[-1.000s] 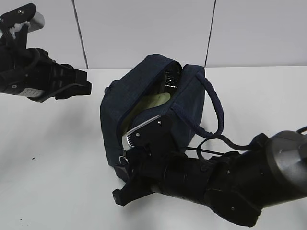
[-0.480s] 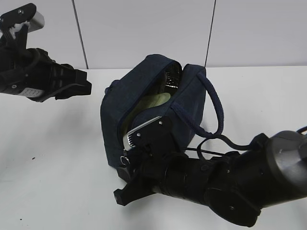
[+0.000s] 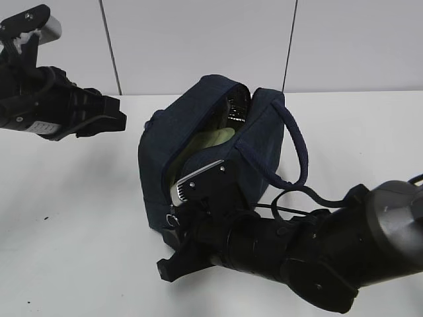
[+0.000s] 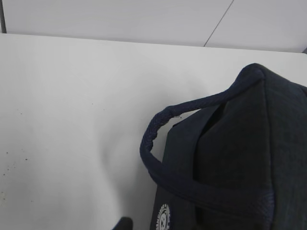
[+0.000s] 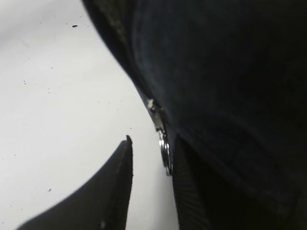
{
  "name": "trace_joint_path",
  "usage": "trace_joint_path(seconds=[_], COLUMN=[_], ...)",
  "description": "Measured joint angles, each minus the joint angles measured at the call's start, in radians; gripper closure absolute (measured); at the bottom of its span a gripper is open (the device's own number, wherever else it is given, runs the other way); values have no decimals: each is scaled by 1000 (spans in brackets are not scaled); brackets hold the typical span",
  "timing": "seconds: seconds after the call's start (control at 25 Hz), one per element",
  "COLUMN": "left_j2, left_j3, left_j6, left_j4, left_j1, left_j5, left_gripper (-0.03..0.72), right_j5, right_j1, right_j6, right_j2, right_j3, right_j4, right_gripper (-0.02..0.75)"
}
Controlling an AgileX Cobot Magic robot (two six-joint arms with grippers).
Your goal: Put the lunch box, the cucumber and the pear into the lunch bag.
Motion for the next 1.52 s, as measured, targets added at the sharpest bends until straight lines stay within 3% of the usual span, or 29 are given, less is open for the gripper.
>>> trace_joint_path(seconds=[0.88,1.0,1.12,1.52], left_j2=[0,0,0,0], left_j3=[0,0,0,0], left_j6=[0,0,0,0], left_j4=[0,0,0,0], left_j1=[0,0,0,0], left_j5=[0,0,0,0], left_gripper=[449,449,449,451], right_j5=[-8,-16,-31,81], right_j1=[0,0,0,0], right_j6=[0,0,0,0], right_j2=[15,15,15,-20], right_j3=[-2,-2,-2,-2], right_j4=[2,6,10,10], right_gripper=[502,583,724,732])
